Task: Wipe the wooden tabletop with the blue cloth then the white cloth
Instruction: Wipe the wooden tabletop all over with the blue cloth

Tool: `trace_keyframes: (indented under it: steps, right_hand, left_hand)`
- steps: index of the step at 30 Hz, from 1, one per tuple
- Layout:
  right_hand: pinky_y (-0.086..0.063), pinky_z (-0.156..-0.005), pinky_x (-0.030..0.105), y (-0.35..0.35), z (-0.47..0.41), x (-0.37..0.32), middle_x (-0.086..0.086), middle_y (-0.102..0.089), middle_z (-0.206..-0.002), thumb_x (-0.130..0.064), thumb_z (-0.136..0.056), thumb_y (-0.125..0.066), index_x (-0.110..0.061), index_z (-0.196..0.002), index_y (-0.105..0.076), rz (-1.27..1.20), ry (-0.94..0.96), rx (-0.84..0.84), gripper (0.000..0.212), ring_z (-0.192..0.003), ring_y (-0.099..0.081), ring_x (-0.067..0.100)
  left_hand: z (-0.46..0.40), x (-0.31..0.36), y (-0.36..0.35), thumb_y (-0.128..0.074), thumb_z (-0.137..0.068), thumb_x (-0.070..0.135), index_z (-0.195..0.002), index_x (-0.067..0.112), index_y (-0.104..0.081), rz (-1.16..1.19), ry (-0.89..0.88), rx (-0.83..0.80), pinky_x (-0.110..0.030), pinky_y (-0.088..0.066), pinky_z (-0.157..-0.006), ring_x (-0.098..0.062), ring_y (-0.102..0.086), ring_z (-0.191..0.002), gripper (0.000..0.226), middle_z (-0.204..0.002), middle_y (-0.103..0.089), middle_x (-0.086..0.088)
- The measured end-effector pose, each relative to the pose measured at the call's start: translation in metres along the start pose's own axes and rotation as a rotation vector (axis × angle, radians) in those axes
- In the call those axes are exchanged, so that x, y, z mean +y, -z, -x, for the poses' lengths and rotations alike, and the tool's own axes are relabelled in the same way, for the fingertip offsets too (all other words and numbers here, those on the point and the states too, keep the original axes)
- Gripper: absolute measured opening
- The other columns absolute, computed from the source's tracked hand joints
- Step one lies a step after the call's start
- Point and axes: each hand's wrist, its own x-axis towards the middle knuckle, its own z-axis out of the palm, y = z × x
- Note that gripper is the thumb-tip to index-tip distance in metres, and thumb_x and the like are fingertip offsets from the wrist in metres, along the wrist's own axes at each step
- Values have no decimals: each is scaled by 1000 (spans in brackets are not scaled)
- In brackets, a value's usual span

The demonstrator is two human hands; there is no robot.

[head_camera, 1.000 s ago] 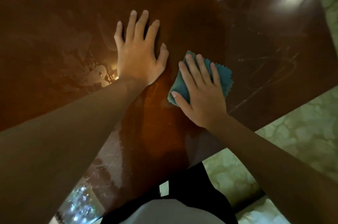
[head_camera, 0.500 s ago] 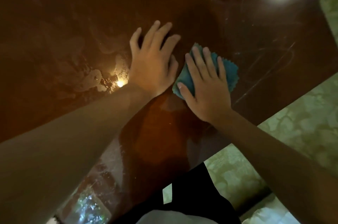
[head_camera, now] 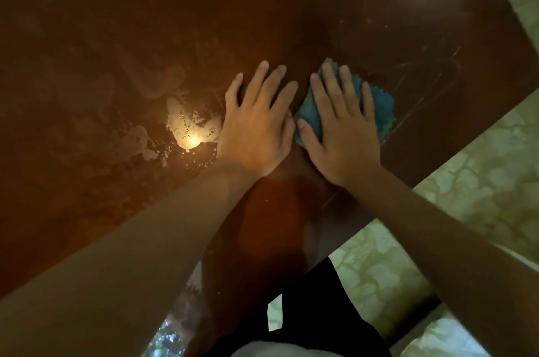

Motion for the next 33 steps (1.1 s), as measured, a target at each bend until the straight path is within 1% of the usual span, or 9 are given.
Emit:
trace_keyframes:
  steps: [5, 8, 13, 17, 20, 23, 27, 31, 33]
  right_hand:
    - [-13, -127, 56, -11, 66, -41, 14, -26, -168, -55, -105, -28, -12, -160, -29, -12, -50, 2, 70, -157, -19, 33]
    - [-13, -126, 54, -12, 62, -25, 11, -30, -167, -57, -102, -35, -14, -159, -32, -25, 7, 15, 71, -156, -21, 31]
    - [-12, -127, 56, -3, 23, 29, 12, -21, -170, -56, -103, -28, -12, -163, -22, -43, -265, 45, 75, -158, -15, 31]
    - [-12, -126, 58, -6, 43, 0, 15, -18, -170, -55, -105, -24, -8, -162, -21, -21, -338, 51, 74, -158, -13, 32]
    - [-11, -126, 58, -13, 83, -46, 16, -19, -169, -56, -105, -22, -8, -161, -22, -37, -262, 2, 74, -158, -13, 34]
    - [-11, -127, 58, -18, 104, -70, 15, -26, -167, -54, -105, -30, -8, -159, -30, -77, -169, 12, 71, -157, -16, 34]
    - [-10, -127, 54, -17, 94, -37, 14, -27, -167, -58, -100, -37, -13, -159, -29, -55, -95, 12, 74, -156, -17, 31]
    - [-15, -126, 56, -11, 79, 19, 19, -22, -168, -59, -100, -34, -12, -161, -29, -49, -342, 81, 77, -156, -17, 36]
    - [-16, -126, 57, -11, 79, 22, 20, -23, -167, -58, -102, -32, -10, -161, -28, -32, -401, 101, 76, -157, -17, 37]
  left_hand:
    - [0, 2, 1, -42, -102, 30, -141, 14, -54, -24, 12, -5, -54, -19, -120, -30, -31, -149, 44, -153, -47, -10]
    - [0, 3, 2, -43, -101, 31, -140, 14, -56, -28, 13, -2, -54, -20, -120, -30, -32, -149, 45, -152, -47, -10]
    - [0, 4, 3, -48, -99, 36, -140, 15, -56, -30, 19, 16, -52, -18, -120, -30, -31, -149, 47, -153, -47, -9]
    - [1, 4, 3, -50, -97, 38, -140, 14, -56, -44, 11, 24, -52, -17, -121, -30, -31, -149, 49, -153, -47, -10]
    - [2, 4, 2, -50, -96, 39, -141, 14, -55, -32, 9, 21, -52, -16, -121, -31, -31, -149, 51, -154, -46, -12]
    - [2, 3, 2, -50, -96, 40, -141, 14, -54, -35, 4, 20, -52, -15, -121, -31, -30, -149, 52, -154, -45, -11]
    - [2, 3, 2, -49, -97, 41, -143, 14, -53, -52, 2, 14, -51, -13, -122, -30, -29, -150, 53, -155, -44, -11]
    - [3, 4, 2, -49, -98, 40, -143, 13, -53, -48, 4, 18, -51, -12, -122, -31, -29, -150, 53, -155, -44, -11]
    - [3, 5, 3, -49, -98, 40, -143, 14, -53, -59, 6, 13, -51, -13, -122, -31, -29, -150, 53, -156, -43, -11]
